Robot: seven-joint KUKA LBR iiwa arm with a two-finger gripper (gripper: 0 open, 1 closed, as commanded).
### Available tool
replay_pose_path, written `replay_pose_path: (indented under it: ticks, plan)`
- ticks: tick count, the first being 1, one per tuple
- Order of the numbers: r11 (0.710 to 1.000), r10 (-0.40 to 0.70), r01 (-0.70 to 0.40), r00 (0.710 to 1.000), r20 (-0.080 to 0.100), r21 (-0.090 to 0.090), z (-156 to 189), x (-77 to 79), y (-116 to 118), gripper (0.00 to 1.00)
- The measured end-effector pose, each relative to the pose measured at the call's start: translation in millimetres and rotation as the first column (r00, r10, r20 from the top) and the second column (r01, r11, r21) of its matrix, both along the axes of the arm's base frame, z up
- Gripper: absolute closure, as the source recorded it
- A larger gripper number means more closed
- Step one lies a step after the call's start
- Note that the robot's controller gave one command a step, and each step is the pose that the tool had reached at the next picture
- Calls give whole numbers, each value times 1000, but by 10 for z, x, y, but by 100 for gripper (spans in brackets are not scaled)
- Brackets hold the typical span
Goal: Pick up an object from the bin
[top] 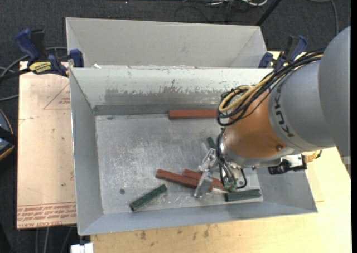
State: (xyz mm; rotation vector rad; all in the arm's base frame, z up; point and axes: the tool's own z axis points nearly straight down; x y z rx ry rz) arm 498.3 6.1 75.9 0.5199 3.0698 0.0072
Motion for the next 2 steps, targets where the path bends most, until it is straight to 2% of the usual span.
replay_pose_path:
  ticks: [2]
  plan:
    - [1000,1,-1,1000,-4,0,14,4,0,100]
